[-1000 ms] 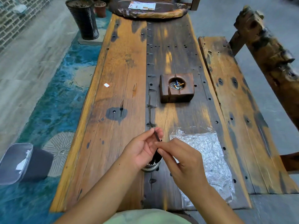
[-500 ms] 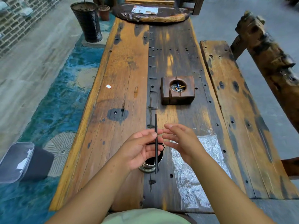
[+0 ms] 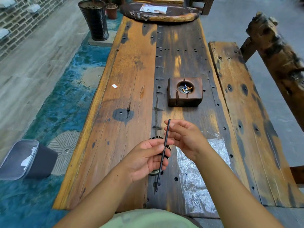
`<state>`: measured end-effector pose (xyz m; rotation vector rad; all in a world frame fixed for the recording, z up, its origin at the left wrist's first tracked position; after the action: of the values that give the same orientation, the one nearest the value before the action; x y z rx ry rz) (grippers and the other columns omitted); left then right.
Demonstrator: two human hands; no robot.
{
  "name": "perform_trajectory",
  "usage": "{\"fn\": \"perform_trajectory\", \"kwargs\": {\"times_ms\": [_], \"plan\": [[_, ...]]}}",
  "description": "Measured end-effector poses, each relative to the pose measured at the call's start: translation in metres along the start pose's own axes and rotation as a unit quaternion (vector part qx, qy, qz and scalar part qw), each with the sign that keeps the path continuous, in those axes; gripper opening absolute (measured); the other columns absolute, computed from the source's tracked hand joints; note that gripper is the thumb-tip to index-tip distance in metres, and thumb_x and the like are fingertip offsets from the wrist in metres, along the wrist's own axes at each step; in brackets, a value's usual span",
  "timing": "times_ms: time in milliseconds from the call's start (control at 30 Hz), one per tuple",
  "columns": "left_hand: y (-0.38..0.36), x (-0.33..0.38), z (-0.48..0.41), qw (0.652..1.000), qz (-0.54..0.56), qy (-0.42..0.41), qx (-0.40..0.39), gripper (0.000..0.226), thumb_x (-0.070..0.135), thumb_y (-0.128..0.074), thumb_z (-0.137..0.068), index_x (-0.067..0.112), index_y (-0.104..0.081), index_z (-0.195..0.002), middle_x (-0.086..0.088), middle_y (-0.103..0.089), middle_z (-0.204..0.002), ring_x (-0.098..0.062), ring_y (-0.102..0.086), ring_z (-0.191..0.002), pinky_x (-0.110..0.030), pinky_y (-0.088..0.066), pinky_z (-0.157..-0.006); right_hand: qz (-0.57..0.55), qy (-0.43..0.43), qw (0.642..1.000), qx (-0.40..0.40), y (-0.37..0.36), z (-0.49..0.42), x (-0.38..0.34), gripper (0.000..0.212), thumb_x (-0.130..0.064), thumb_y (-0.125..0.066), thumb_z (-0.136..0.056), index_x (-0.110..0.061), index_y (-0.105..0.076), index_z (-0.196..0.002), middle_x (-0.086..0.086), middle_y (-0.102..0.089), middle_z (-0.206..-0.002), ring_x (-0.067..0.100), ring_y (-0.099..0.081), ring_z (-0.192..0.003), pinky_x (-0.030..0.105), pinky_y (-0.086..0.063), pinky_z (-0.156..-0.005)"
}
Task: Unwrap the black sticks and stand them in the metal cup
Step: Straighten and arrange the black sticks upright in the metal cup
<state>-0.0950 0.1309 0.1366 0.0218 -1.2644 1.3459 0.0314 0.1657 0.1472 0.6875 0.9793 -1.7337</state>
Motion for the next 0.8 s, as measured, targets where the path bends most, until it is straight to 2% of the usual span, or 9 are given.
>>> {"fn": "perform_trajectory", "kwargs": {"times_ms": [133,233,433,533,600,667,800], "plan": [[0.006,-0.004,0.000,1.000,-0.024,-0.005,-0.006,0.028,0.013,-0.057,-0.092,0.006,-0.068,-0.116,-0.009,-0.067,-0.081,-0.016,-0.065,-0.059,-0.025,-0.056,-0.055,0.038,0.048,0.998,0.023,0.004,0.003,-0.006,0.007,-0.004,-0.061,-0.095,-0.008,-0.066,-0.094,0.007,-0.069,-0.078,0.013,-0.067,-0.063,0.026,-0.059,-0.065],[0.014,-0.011,0.002,0.999,-0.053,0.003,0.000,0.027,0.010,-0.055,-0.094,0.004,-0.067,-0.117,-0.009,-0.067,-0.081,-0.016,-0.064,-0.061,-0.026,-0.056,-0.058,0.072,0.095,0.991,0.065,0.011,0.004,-0.012,0.012,-0.001,-0.058,-0.096,-0.010,-0.062,-0.088,0.005,-0.066,-0.074,0.010,-0.064,-0.057,0.023,-0.057,-0.059],[0.048,-0.034,0.012,0.985,-0.157,0.009,0.072,0.023,0.008,-0.056,-0.097,-0.003,-0.068,-0.113,-0.011,-0.070,-0.079,-0.012,-0.056,-0.048,-0.022,-0.048,-0.048,0.077,0.157,0.968,0.178,0.050,0.007,-0.017,0.015,0.000,-0.057,-0.096,-0.011,-0.061,-0.087,-0.002,-0.067,-0.071,0.007,-0.065,-0.057,0.021,-0.056,-0.057],[0.066,-0.046,0.014,0.975,-0.193,0.021,0.112,0.018,0.007,-0.057,-0.096,0.001,-0.071,-0.106,-0.011,-0.071,-0.076,-0.013,-0.059,-0.052,-0.024,-0.050,-0.051,0.075,0.175,0.954,0.230,0.068,0.011,-0.009,0.016,-0.001,-0.055,-0.097,-0.012,-0.061,-0.088,0.001,-0.066,-0.073,0.007,-0.066,-0.058,0.019,-0.055,-0.056],[0.079,-0.052,0.014,0.960,-0.233,0.026,0.153,0.017,0.004,-0.056,-0.096,0.006,-0.073,-0.099,-0.010,-0.070,-0.073,-0.014,-0.061,-0.056,-0.025,-0.052,-0.053,0.071,0.177,0.947,0.260,0.079,0.014,0.001,0.016,-0.002,-0.055,-0.098,-0.014,-0.061,-0.088,0.003,-0.066,-0.077,0.007,-0.067,-0.060,0.020,-0.055,-0.057],[0.092,-0.053,0.012,0.938,-0.279,0.026,0.206,0.024,-0.001,-0.051,-0.096,0.011,-0.071,-0.097,-0.011,-0.070,-0.079,-0.014,-0.062,-0.057,-0.028,-0.054,-0.057,0.086,0.181,0.939,0.278,0.085,0.017,0.009,0.015,-0.004,-0.056,-0.097,-0.016,-0.061,-0.090,0.005,-0.067,-0.083,0.007,-0.069,-0.063,0.023,-0.055,-0.060],[0.112,-0.042,0.007,0.875,-0.373,-0.020,0.309,0.029,-0.003,-0.049,-0.091,0.019,-0.061,-0.107,-0.003,-0.061,-0.094,-0.016,-0.062,-0.071,-0.034,-0.055,-0.067,0.172,0.194,0.924,0.281,0.082,0.024,0.023,0.011,-0.005,-0.058,-0.096,-0.016,-0.061,-0.094,0.000,-0.067,-0.086,0.014,-0.072,-0.078,0.034,-0.059,-0.073]]}}
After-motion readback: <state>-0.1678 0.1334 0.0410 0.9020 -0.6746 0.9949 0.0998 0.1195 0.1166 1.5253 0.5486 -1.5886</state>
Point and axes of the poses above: each hand's wrist, its own z-axis away from the middle knuckle, its own y-axis out of the back of the hand, x = y × z, the point moved 7 cm from there along -z, towards the middle knuckle
